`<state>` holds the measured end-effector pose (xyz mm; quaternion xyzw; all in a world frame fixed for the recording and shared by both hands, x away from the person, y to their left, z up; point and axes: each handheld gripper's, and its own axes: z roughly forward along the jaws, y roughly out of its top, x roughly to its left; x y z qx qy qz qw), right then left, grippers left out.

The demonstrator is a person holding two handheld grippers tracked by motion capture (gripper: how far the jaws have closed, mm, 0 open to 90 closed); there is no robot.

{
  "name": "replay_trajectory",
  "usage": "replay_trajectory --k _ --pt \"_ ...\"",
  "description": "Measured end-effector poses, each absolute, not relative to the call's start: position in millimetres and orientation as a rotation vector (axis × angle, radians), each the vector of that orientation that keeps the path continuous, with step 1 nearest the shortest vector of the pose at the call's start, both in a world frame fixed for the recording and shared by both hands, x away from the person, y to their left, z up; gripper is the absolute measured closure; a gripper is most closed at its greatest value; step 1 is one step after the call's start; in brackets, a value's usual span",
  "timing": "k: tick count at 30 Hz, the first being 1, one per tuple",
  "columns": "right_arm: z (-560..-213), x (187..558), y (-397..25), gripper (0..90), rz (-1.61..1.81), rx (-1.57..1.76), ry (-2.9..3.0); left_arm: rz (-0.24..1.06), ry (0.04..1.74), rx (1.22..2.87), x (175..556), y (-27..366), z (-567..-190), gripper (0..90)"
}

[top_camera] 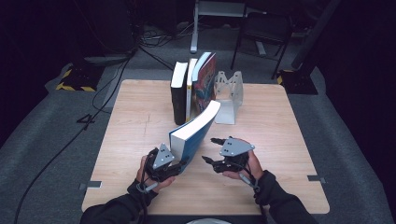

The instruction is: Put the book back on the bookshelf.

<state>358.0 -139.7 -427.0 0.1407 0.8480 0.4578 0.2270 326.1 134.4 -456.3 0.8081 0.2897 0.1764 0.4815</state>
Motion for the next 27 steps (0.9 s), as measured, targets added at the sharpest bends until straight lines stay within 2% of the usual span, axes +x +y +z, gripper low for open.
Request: replay_trajectory --k 6,11,27 --pt "-436.5 358.1 -174.0 30.8 1.216 0.444 2.336 0.321 0.633 1.97 333.3 135.0 -456.8 58.9" --pt "-443.7 357.2 -192.6 29.4 1.19 0.467 2.346 0.2 0.556 1.962 337.6 120.0 -457.9 56.9" --pt "-437.0 345.5 -230.0 29.4 1.231 0.491 2.313 0.031 0.358 2.0 327.2 92.4 -451.9 52.3"
